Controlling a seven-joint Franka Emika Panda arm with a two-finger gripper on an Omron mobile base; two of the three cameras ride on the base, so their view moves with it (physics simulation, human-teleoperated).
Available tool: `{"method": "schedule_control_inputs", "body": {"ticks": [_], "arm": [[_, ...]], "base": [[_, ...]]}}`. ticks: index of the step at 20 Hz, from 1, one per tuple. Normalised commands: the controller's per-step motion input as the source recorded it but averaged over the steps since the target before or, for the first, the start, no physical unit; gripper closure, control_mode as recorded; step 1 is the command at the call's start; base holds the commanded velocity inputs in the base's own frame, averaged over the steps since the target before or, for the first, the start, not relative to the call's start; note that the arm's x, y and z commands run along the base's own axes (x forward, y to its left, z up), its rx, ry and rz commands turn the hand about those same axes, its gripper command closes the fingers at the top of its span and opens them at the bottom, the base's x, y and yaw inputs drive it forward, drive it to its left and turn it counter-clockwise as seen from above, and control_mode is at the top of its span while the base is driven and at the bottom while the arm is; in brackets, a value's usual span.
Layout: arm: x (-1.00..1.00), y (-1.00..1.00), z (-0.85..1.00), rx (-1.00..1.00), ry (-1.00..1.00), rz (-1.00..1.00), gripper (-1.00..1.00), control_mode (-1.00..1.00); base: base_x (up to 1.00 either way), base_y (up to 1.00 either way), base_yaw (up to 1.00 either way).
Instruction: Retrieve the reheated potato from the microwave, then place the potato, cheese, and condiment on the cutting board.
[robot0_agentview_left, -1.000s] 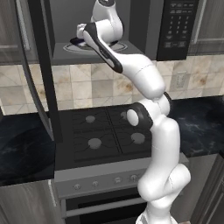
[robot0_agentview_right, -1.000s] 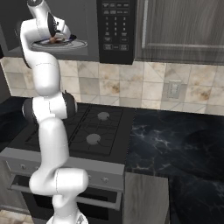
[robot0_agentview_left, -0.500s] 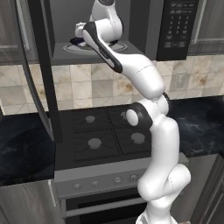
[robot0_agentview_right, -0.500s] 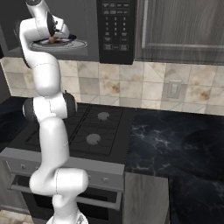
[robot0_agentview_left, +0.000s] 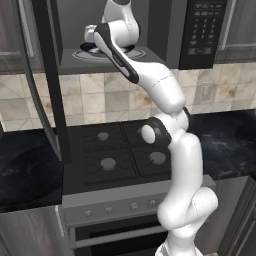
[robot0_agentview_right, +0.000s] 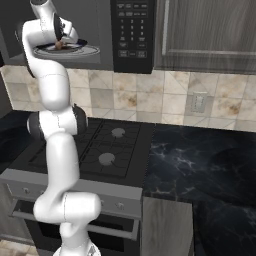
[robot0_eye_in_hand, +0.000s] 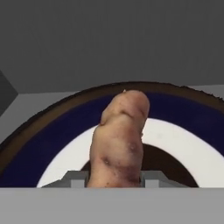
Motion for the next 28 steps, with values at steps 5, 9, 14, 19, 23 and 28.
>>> {"method": "schedule_control_inputs", "body": {"ticks": [5,9,14,19,23,28], "arm": [[-0.25,0.05,0.18,0.0,-0.02,0.03,1.0,-1.0],[-0.58,0.0,-0.1,-0.02,-0.15,0.05,1.0,-1.0],[-0.55,0.0,-0.06,0.0,-0.11,0.04,1.0,-1.0],[-0.68,-0.01,-0.25,-0.03,-0.04,0.06,1.0,-1.0],[-0.76,-0.03,-0.42,-0.02,-0.05,0.09,1.0,-1.0],[-0.85,-0.05,-0.43,0.0,-0.14,0.1,1.0,-1.0]], "base": [[0.0,0.0,0.0],[0.0,0.0,0.0],[0.0,0.0,0.0],[0.0,0.0,0.0],[0.0,0.0,0.0],[0.0,0.0,0.0]]}}
